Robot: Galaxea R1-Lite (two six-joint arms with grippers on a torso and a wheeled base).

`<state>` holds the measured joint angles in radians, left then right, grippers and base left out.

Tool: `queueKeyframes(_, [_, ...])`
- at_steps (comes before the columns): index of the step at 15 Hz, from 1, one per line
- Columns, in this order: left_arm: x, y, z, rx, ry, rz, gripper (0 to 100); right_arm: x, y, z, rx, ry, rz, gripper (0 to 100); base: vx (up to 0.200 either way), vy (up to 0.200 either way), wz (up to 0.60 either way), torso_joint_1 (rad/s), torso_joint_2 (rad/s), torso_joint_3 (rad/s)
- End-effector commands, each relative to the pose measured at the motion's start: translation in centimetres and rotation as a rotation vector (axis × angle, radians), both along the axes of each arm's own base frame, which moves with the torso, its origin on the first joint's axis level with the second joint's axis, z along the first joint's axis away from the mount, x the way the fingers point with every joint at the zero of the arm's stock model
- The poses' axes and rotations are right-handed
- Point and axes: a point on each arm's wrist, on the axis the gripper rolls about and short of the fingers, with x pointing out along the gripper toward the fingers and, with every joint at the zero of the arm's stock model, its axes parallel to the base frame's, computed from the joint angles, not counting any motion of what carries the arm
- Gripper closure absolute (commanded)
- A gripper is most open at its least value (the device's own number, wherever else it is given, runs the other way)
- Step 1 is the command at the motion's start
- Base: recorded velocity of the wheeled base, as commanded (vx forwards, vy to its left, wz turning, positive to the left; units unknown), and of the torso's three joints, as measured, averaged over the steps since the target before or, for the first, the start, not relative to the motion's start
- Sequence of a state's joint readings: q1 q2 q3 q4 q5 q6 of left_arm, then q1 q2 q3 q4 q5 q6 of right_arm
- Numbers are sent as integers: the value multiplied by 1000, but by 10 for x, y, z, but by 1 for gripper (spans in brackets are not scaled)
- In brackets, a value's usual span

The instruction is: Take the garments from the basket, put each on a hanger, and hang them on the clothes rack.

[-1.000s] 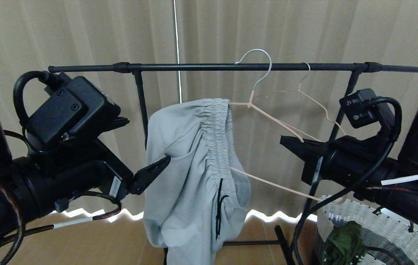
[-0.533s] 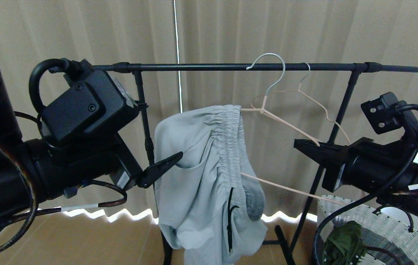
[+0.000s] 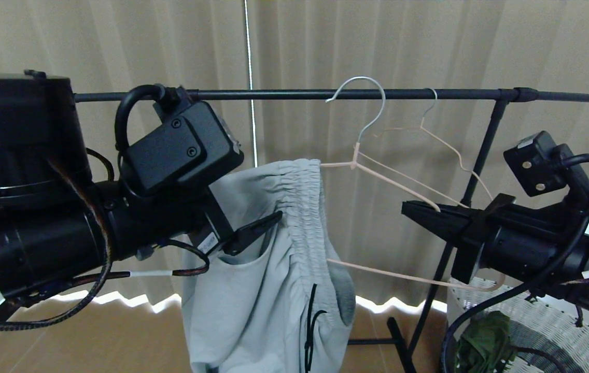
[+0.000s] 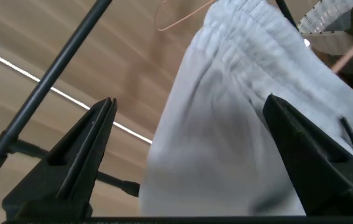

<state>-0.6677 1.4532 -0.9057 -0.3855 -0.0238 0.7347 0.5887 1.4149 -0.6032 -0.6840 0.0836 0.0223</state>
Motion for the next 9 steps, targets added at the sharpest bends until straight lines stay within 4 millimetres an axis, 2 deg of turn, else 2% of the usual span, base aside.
queueKeyframes(1, [6,-4,-5,12,15,3,0,-2,1,0,-4,-8,28,100,0,0,0,0,0,0])
queueKeyframes(6, [5,-4,-6,16,18,1,0,-9,-1,1,-3,-21,136,100,0,0,0,0,0,0])
queueKeyframes(7, [5,-4,-6,16,18,-1,100,-10,-2,2,2,-25,155,100,0,0,0,0,0,0])
queueKeyframes(9, [5,-4,-7,17,19,-4,100,-12,-2,1,1,-23,165,100,0,0,0,0,0,0])
